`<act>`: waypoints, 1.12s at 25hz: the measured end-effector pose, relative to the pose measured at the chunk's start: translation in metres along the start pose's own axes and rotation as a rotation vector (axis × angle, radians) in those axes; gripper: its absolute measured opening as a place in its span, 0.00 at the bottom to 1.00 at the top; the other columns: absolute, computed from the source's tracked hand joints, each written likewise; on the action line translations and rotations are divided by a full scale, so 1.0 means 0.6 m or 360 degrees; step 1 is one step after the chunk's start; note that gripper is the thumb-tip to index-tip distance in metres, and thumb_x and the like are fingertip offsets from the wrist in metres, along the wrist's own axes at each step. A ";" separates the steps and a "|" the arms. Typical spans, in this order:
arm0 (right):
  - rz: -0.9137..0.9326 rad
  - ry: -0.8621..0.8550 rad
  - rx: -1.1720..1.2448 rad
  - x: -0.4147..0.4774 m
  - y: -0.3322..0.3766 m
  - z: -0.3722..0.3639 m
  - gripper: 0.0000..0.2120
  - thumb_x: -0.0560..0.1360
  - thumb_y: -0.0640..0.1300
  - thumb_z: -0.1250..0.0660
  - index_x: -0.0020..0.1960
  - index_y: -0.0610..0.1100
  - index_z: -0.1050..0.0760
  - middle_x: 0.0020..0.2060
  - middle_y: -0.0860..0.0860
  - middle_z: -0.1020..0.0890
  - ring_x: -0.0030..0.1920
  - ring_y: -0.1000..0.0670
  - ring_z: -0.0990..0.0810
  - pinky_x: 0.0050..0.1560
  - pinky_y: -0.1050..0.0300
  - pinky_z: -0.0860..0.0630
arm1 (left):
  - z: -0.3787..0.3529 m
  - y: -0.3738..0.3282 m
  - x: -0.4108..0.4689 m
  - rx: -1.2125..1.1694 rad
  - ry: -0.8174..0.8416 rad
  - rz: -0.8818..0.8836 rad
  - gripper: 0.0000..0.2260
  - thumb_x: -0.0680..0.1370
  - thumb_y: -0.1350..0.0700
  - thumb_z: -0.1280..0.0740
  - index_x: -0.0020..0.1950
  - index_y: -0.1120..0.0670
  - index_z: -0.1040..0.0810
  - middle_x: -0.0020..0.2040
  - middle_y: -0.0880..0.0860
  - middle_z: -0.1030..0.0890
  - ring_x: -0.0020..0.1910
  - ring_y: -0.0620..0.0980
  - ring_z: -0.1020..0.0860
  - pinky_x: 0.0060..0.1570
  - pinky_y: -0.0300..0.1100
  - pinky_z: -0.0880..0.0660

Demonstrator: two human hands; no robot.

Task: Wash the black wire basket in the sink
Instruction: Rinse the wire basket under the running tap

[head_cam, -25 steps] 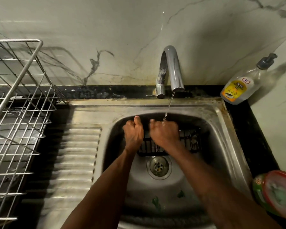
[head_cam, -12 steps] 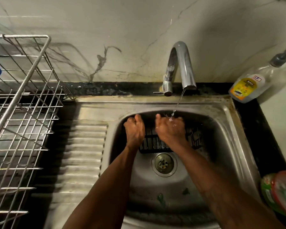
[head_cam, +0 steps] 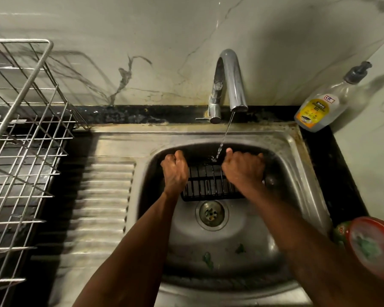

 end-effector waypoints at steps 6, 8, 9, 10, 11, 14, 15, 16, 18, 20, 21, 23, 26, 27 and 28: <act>0.0775 -0.0287 0.0268 -0.120 0.160 -0.034 0.15 0.84 0.51 0.47 0.59 0.48 0.23 0.54 0.50 0.19 0.59 0.45 0.22 0.70 0.41 0.35 | -0.029 0.020 -0.011 -0.0160 -0.0074 -0.0082 0.17 0.81 0.52 0.41 0.56 0.64 0.20 0.57 0.66 0.22 0.57 0.64 0.25 0.63 0.55 0.29; 0.0833 -0.0250 0.0162 -0.107 0.152 -0.016 0.16 0.83 0.52 0.48 0.54 0.48 0.23 0.49 0.49 0.18 0.53 0.46 0.21 0.64 0.45 0.31 | -0.025 0.026 -0.019 -0.0172 -0.0072 -0.0068 0.18 0.81 0.50 0.41 0.55 0.63 0.20 0.57 0.63 0.22 0.56 0.61 0.24 0.62 0.53 0.29; 0.0844 -0.0140 0.0108 -0.089 0.156 -0.011 0.18 0.84 0.54 0.49 0.49 0.49 0.23 0.44 0.48 0.18 0.49 0.45 0.20 0.57 0.46 0.28 | -0.024 0.021 -0.025 -0.0196 -0.0055 -0.0087 0.17 0.81 0.50 0.40 0.51 0.63 0.19 0.54 0.62 0.20 0.51 0.58 0.23 0.59 0.51 0.28; 0.0811 0.0013 0.0093 -0.069 0.166 -0.005 0.21 0.84 0.55 0.51 0.45 0.49 0.23 0.41 0.47 0.19 0.46 0.45 0.19 0.52 0.48 0.28 | -0.025 0.013 -0.026 -0.0208 -0.0025 -0.0163 0.17 0.82 0.51 0.40 0.46 0.62 0.19 0.47 0.60 0.18 0.45 0.54 0.22 0.53 0.47 0.27; 0.0714 0.0132 0.0113 -0.045 0.172 -0.005 0.23 0.84 0.56 0.52 0.45 0.48 0.23 0.40 0.45 0.19 0.46 0.43 0.19 0.49 0.49 0.28 | -0.024 0.008 -0.028 -0.0230 -0.0016 -0.0202 0.18 0.82 0.51 0.41 0.42 0.61 0.19 0.40 0.56 0.18 0.39 0.49 0.23 0.47 0.44 0.29; 0.0522 0.0228 0.0170 -0.005 0.192 0.004 0.25 0.85 0.55 0.51 0.48 0.44 0.20 0.43 0.43 0.17 0.47 0.42 0.17 0.48 0.49 0.24 | -0.021 0.011 -0.022 -0.0238 -0.0077 -0.0170 0.20 0.83 0.50 0.41 0.42 0.62 0.19 0.35 0.48 0.24 0.36 0.45 0.25 0.46 0.42 0.30; 0.0608 0.0112 0.0150 -0.025 0.190 0.001 0.23 0.85 0.53 0.51 0.47 0.45 0.21 0.41 0.44 0.17 0.45 0.43 0.17 0.50 0.48 0.23 | -0.022 0.013 -0.022 -0.0240 -0.0074 -0.0165 0.21 0.82 0.48 0.41 0.40 0.61 0.20 0.36 0.50 0.21 0.38 0.47 0.23 0.49 0.44 0.27; 0.0701 -0.0002 0.0151 -0.055 0.176 -0.007 0.21 0.85 0.52 0.51 0.48 0.46 0.21 0.42 0.46 0.17 0.46 0.44 0.18 0.54 0.46 0.24 | -0.024 0.017 -0.016 -0.0243 -0.0091 -0.0187 0.23 0.81 0.45 0.42 0.41 0.61 0.19 0.38 0.54 0.18 0.41 0.51 0.20 0.52 0.48 0.24; 0.0885 -0.0196 0.0060 -0.105 0.141 -0.022 0.21 0.84 0.56 0.51 0.62 0.47 0.23 0.54 0.47 0.19 0.58 0.45 0.22 0.66 0.38 0.32 | -0.023 0.026 -0.016 -0.0246 -0.0130 -0.0144 0.24 0.80 0.43 0.42 0.48 0.61 0.18 0.49 0.61 0.17 0.51 0.58 0.19 0.60 0.53 0.24; 0.1018 -0.0239 0.0033 -0.108 0.114 -0.028 0.24 0.83 0.60 0.52 0.68 0.48 0.27 0.58 0.47 0.22 0.62 0.45 0.24 0.68 0.40 0.34 | -0.033 0.029 -0.016 -0.0135 -0.0084 -0.0112 0.21 0.81 0.45 0.42 0.50 0.61 0.19 0.55 0.62 0.19 0.54 0.59 0.21 0.61 0.50 0.26; 0.0965 -0.0201 0.0046 -0.086 0.107 -0.024 0.24 0.83 0.60 0.52 0.62 0.48 0.24 0.52 0.47 0.20 0.56 0.46 0.21 0.61 0.45 0.30 | -0.036 0.022 -0.018 -0.0104 -0.0059 -0.0135 0.21 0.82 0.45 0.42 0.45 0.60 0.20 0.52 0.62 0.19 0.50 0.57 0.21 0.55 0.48 0.25; 0.0739 -0.0064 0.0168 -0.027 0.102 -0.009 0.25 0.85 0.59 0.53 0.46 0.47 0.22 0.39 0.46 0.19 0.44 0.45 0.18 0.45 0.52 0.28 | -0.040 0.007 -0.019 -0.0029 -0.0056 -0.0249 0.22 0.81 0.46 0.42 0.32 0.56 0.25 0.39 0.58 0.19 0.37 0.53 0.22 0.43 0.46 0.25; 0.0589 -0.0066 0.0247 0.025 0.115 0.005 0.28 0.85 0.59 0.50 0.38 0.46 0.22 0.37 0.44 0.18 0.41 0.44 0.18 0.44 0.51 0.26 | -0.040 0.013 0.003 -0.0017 -0.0083 -0.0246 0.23 0.81 0.50 0.41 0.26 0.55 0.29 0.25 0.50 0.26 0.27 0.48 0.26 0.36 0.45 0.26; 0.0595 -0.0008 0.0295 0.025 0.114 0.002 0.28 0.84 0.60 0.51 0.36 0.46 0.24 0.35 0.46 0.19 0.40 0.44 0.18 0.45 0.52 0.26 | -0.038 0.013 0.003 -0.0017 -0.0087 -0.0242 0.23 0.80 0.50 0.40 0.26 0.56 0.29 0.24 0.50 0.27 0.26 0.48 0.26 0.34 0.46 0.25; 0.0616 0.0040 0.0310 0.019 0.102 -0.004 0.30 0.84 0.62 0.52 0.36 0.46 0.24 0.33 0.48 0.20 0.39 0.46 0.18 0.46 0.52 0.26 | -0.036 0.011 0.001 -0.0035 -0.0095 -0.0257 0.23 0.80 0.50 0.40 0.25 0.56 0.30 0.23 0.49 0.28 0.25 0.48 0.27 0.32 0.45 0.25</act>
Point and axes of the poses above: each hand's wrist, its own x-axis towards the middle knuckle, its own z-axis out of the back of the hand, y = z × x, the point moved 8 cm from there along x, towards the middle knuckle
